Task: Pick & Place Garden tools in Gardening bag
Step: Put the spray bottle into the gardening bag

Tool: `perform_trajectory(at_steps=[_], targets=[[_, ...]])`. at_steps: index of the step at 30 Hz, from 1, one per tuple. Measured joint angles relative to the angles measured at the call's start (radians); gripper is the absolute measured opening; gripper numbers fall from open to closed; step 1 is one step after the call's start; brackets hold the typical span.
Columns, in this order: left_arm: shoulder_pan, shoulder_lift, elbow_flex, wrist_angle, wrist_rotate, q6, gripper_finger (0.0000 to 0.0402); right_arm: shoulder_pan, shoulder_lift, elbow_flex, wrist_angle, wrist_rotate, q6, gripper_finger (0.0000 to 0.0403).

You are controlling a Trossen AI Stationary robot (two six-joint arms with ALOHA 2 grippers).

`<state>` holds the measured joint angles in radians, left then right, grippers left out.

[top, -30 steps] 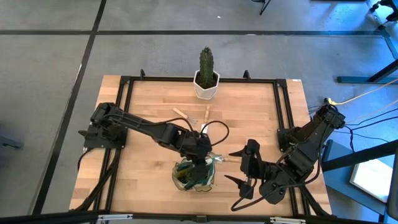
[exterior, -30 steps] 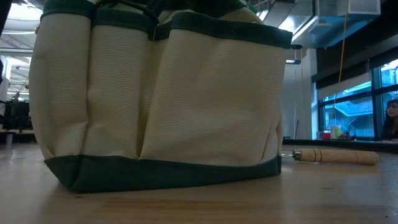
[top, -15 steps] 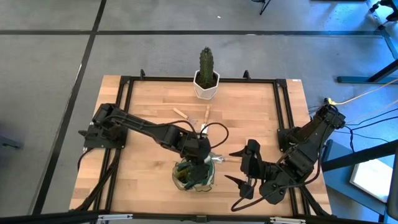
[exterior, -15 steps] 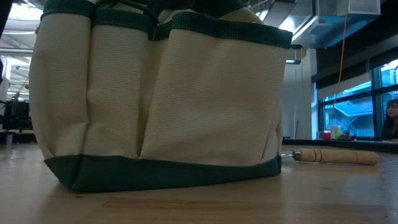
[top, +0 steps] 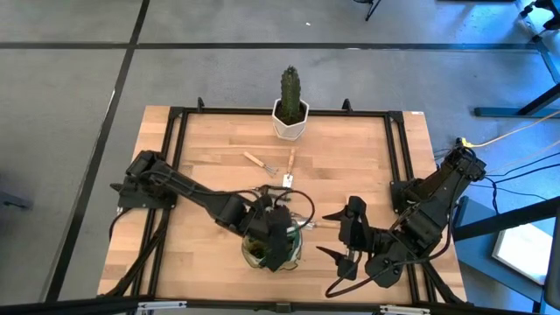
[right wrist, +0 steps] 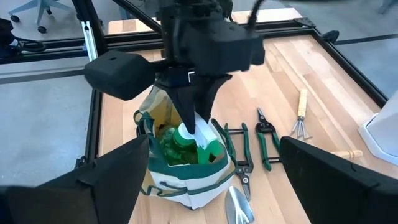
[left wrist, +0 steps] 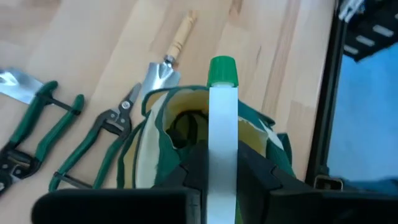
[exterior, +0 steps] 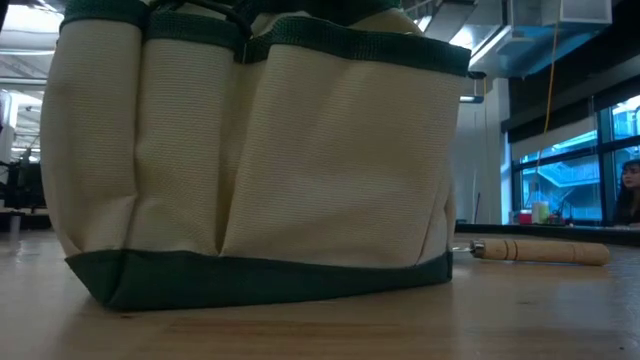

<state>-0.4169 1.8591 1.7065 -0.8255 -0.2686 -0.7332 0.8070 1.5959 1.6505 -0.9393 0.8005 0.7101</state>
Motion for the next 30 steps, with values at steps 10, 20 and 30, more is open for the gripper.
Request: perform_trajectory(at_steps=[10, 20, 30], targets=[[-0.044, -0.008, 0.0, -0.003, -0.115, -0.065, 0.0042, -0.004, 0.0, 0.0, 0.0, 0.0, 0.009, 0.0362], [-0.055, -0.001, 0.0, -0.055, -0.128, -0.084, 0.0042, -0.008, 0.0, 0.0, 0.001, 0.0, 0.013, 0.0362], [-0.069, 0.008, 0.0, -0.06, -0.13, -0.084, 0.0042, -0.008, 0.0, 0.0, 0.004, 0.001, 0.016, 0.0362]])
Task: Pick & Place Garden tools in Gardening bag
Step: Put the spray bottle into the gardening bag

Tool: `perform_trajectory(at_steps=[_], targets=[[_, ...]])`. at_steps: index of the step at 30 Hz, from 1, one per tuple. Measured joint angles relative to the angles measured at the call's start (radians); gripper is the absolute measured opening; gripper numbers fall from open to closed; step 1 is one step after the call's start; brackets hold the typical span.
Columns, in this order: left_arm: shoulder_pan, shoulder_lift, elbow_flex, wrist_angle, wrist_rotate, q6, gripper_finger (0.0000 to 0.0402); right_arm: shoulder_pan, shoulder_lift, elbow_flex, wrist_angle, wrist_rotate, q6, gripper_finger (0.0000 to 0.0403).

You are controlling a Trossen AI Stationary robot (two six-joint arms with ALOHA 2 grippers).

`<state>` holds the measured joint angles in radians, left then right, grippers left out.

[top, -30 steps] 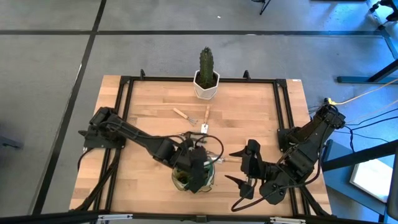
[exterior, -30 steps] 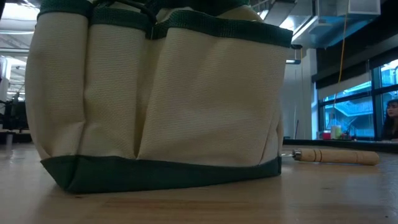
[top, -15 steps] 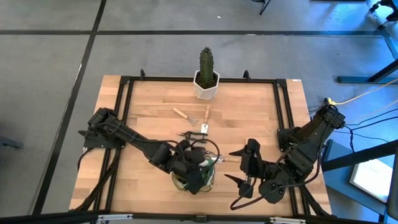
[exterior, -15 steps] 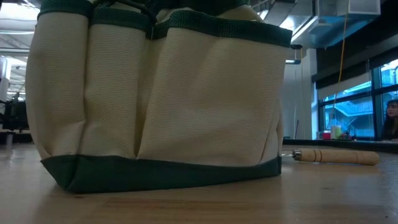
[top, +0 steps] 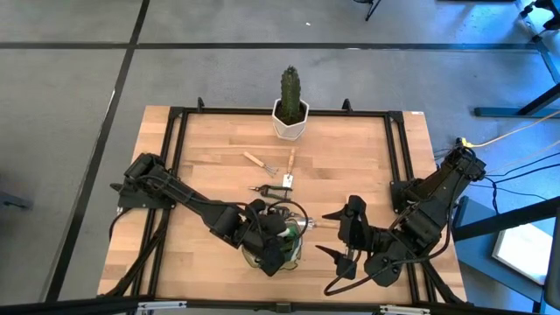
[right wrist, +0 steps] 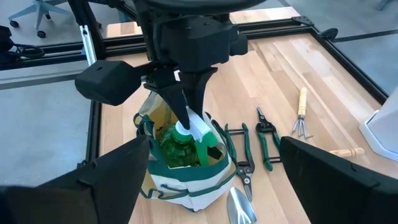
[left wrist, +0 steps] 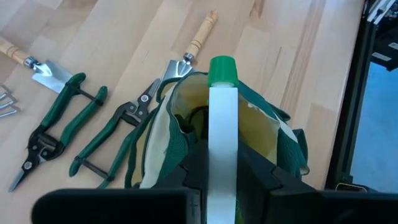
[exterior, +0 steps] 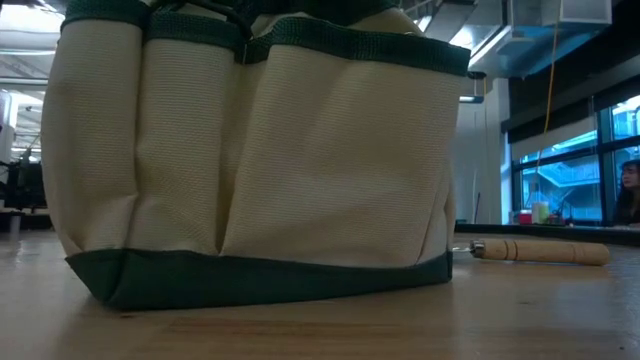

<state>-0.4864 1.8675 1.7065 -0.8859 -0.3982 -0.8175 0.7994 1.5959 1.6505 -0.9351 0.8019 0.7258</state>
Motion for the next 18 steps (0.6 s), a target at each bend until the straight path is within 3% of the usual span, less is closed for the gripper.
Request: perform_trajectory(at_steps=[12, 18], targets=[[-0.016, 0.054, 0.006, 0.007, 0.013, -0.004, 0.0043, 0.0, 0.0, 0.0, 0.002, 0.002, 0.0, 0.0362], [-0.026, 0.051, -0.001, -0.008, -0.015, -0.028, 0.0098, 0.001, 0.0, 0.0, 0.001, 0.001, 0.0, 0.0362]])
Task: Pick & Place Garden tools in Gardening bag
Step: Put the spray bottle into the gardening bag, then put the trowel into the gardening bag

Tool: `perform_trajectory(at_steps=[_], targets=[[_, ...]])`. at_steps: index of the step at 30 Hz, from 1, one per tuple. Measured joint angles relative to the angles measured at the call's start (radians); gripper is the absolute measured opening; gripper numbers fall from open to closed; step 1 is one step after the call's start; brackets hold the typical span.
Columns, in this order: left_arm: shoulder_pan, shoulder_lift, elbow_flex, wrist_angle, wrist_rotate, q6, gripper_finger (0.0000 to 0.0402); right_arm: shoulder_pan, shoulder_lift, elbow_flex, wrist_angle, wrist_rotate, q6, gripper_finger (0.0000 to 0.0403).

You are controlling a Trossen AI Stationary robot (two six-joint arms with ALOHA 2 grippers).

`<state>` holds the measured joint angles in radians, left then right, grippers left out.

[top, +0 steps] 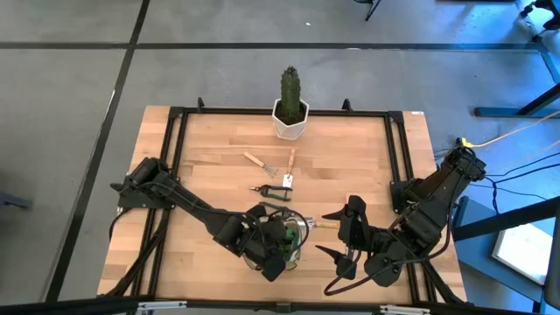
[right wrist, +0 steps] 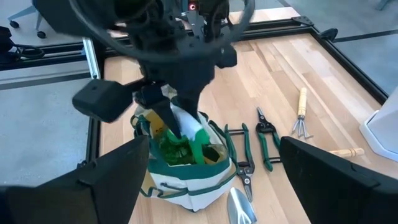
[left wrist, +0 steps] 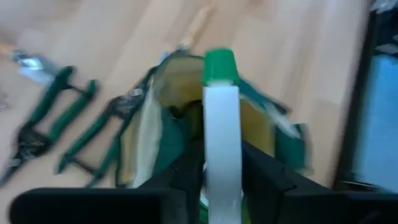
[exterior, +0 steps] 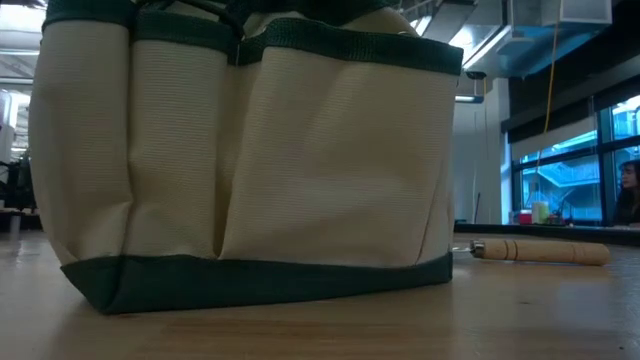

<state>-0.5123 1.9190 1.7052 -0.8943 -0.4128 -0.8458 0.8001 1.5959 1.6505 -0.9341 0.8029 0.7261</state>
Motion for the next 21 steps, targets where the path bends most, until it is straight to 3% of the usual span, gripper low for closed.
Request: perform_trajectory(at_steps=[13, 21], targets=[[-0.004, -0.043, -0.001, -0.013, 0.02, 0.003, 0.0156, 0.0, 0.0, 0.0, -0.001, -0.002, 0.0, 0.0362], [0.0, -0.077, -0.001, -0.018, 0.007, 0.005, 0.0224, -0.001, 0.0, 0.0, 0.0, -0.002, 0.0, 0.0362]])
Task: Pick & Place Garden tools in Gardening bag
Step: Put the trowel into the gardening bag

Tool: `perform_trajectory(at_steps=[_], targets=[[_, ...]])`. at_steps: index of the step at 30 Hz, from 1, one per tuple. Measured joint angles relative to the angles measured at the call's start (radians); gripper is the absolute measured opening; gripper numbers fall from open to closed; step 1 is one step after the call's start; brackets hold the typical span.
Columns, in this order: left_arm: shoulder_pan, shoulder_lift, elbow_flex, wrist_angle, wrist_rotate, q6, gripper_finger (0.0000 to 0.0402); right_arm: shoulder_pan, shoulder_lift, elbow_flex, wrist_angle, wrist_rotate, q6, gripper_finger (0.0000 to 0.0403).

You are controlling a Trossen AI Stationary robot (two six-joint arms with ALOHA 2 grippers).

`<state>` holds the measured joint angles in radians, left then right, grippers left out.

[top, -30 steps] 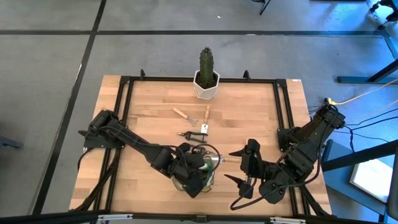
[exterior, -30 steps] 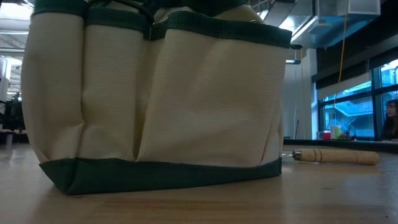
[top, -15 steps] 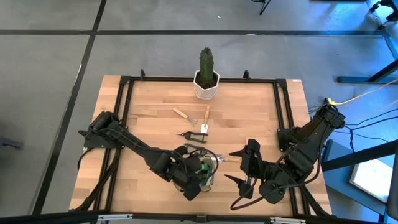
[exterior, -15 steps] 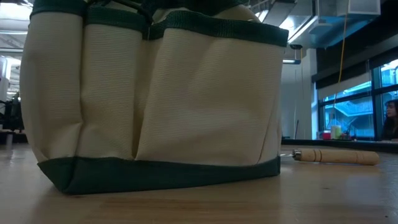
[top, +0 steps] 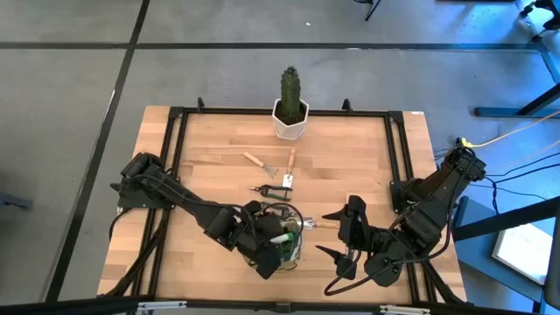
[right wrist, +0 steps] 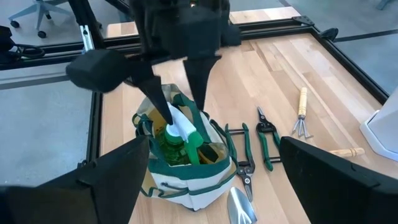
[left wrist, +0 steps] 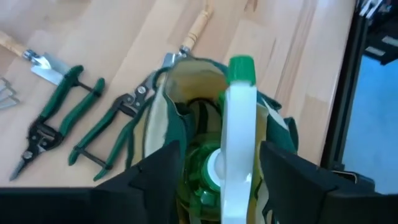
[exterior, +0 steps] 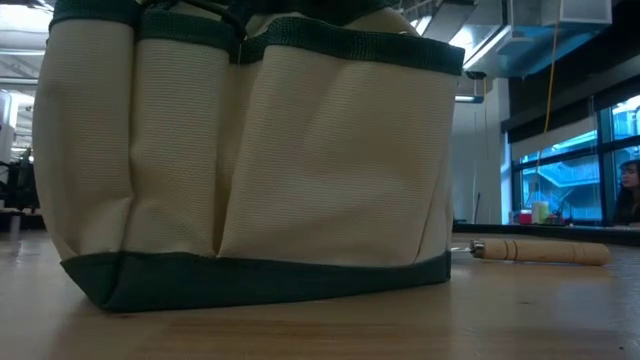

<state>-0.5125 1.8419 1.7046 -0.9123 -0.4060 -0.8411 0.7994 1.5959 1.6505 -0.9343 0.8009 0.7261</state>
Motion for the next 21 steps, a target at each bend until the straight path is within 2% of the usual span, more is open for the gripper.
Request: perform_trajectory(at_steps=[6, 13, 15, 21], targets=[[0.0, -0.072, 0.0, 0.003, -0.088, -0.003, 0.0259, 0.0, 0.0, 0.0, 0.0, -0.001, 0.0, 0.0362], [-0.004, -0.192, 0.001, 0.025, -0.329, -0.011, 0.0258, 0.0, -0.009, -0.033, 0.053, 0.035, 0.05, 0.0362], [-0.007, -0.216, 0.002, 0.026, -0.398, -0.013, 0.0258, 0.0, -0.042, -0.121, 0.183, 0.018, 0.046, 0.0362], [-0.025, -0.235, 0.002, 0.023, -0.486, -0.021, 0.0257, -0.019, -0.221, -0.565, 0.88, -0.169, -0.032, 0.0362]])
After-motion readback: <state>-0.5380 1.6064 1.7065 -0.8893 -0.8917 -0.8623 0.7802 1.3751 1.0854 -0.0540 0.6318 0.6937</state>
